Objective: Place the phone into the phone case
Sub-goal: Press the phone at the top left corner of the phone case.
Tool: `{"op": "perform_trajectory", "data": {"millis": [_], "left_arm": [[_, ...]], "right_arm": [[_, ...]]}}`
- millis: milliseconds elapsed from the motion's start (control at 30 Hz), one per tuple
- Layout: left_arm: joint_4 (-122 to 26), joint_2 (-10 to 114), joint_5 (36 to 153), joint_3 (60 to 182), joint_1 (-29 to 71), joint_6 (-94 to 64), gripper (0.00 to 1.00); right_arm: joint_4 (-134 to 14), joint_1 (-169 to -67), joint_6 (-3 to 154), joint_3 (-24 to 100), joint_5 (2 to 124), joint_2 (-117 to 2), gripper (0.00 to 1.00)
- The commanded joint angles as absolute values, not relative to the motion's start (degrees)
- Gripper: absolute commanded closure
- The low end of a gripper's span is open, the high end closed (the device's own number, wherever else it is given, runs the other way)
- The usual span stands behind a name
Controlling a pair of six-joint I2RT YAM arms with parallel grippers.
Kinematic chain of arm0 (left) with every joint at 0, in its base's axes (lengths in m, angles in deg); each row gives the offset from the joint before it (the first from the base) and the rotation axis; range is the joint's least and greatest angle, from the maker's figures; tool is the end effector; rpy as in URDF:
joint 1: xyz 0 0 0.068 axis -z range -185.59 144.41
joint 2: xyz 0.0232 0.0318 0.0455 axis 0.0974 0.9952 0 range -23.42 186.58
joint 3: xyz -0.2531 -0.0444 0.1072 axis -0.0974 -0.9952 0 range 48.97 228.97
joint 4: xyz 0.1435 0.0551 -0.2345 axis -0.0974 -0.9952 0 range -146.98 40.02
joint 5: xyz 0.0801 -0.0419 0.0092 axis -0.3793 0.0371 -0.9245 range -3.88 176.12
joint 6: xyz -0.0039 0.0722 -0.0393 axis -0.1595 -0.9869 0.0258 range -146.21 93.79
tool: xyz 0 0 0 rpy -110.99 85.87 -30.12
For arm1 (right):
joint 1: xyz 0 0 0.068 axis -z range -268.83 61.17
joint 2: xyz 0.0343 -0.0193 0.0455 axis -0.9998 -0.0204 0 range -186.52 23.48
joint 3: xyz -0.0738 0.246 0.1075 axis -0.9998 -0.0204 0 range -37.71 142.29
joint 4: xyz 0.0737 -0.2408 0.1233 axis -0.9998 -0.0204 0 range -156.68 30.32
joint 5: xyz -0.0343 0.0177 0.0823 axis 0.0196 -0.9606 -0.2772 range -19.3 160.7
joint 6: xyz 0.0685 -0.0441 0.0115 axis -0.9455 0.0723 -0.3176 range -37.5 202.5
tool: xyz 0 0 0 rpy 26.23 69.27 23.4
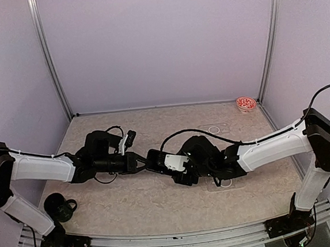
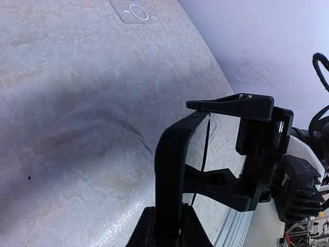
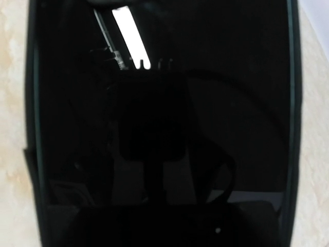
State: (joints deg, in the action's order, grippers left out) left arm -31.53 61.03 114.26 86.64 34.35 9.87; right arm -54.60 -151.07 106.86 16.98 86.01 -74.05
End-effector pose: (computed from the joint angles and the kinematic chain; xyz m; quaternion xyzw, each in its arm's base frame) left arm 0.2389 -0.2441 0.1649 0.1526 0.8282 -0.4707 0.2632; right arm 0.2047 0.3483 0.1570 -0.5676 0.6878 0.0284 0.4516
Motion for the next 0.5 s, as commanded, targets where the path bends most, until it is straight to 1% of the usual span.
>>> {"op": "perform_trajectory", "data": {"millis": [0, 67, 100, 133, 233, 267, 367, 467], "left_arm": [[-34.4, 60.6, 109.6, 88.3, 34.8, 9.6, 0.91], [-34.7, 60.3, 109.1, 88.3, 34.8, 9.4, 0.91], [-35.0, 60.2, 108.8, 88.3, 34.8, 9.4, 0.88], [-35.1, 60.0, 108.6, 88.3, 34.8, 9.3, 0.82], [-35.7, 59.5, 107.9, 88.1, 34.5, 9.4, 0.53], [-35.8, 59.2, 107.7, 87.8, 34.1, 9.5, 0.46], [-35.4, 57.7, 107.4, 86.8, 32.5, 10.3, 0.33], [-34.7, 55.6, 107.0, 85.3, 30.7, 11.2, 0.25]], "right_arm": [[-53.6, -151.6, 106.3, 20.6, 87.2, -75.3, 0.43], [-53.8, -151.6, 105.9, 20.8, 87.2, -75.6, 0.43], [-53.9, -151.6, 105.6, 20.9, 87.2, -75.7, 0.43], [-53.9, -151.6, 105.4, 20.9, 87.1, -75.6, 0.43], [-54.0, -151.6, 105.2, 20.8, 87.2, -75.3, 0.43], [-54.1, -151.6, 105.2, 20.8, 87.3, -75.2, 0.43], [-54.3, -151.5, 105.2, 20.8, 87.6, -75.3, 0.42], [-54.5, -151.2, 104.7, 20.9, 87.6, -75.4, 0.42]]}}
